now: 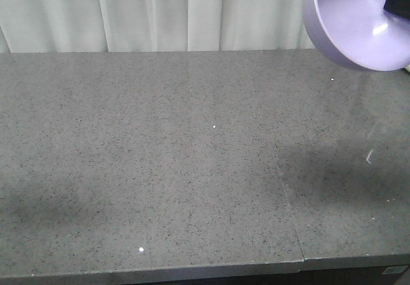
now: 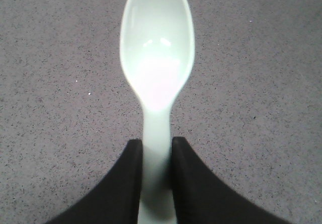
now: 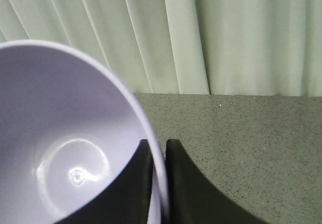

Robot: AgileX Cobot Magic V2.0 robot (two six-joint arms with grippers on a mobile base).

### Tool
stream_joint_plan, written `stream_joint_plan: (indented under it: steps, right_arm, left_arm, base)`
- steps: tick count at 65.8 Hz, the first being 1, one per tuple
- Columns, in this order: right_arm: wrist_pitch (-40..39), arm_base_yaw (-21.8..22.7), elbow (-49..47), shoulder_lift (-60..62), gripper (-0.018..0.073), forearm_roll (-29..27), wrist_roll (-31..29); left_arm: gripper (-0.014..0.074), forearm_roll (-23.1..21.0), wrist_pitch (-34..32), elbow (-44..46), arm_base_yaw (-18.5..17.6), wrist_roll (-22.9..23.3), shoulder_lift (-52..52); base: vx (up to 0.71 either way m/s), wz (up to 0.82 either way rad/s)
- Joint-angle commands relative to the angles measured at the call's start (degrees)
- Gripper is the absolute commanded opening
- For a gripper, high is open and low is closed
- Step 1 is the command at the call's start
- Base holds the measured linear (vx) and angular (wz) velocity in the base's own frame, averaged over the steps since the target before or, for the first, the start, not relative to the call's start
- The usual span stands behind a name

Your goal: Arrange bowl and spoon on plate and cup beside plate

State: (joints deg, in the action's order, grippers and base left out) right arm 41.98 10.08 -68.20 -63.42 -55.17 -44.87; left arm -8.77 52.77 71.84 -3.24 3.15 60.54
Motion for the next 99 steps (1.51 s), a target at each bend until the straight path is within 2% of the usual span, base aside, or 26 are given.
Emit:
stream_joint_plan:
  steps: [1, 99]
  right_arm:
    - [-2.02, -0.1, -1.89, 1.07, -0.001, -2.56, -0.6]
    - [-1.97, -0.1, -1.89, 1.07, -0.001, -2.56, -0.6]
  left_arm:
    - [-0.0006, -0.99, -3.39, 1.36, -0.28, 0.17, -1.09]
    - [-0.0006, -0.99, -3.23, 1.36, -0.28, 0.17, -1.09]
  base:
    - [-0.01, -0.05]
    - [-0.01, -0.1]
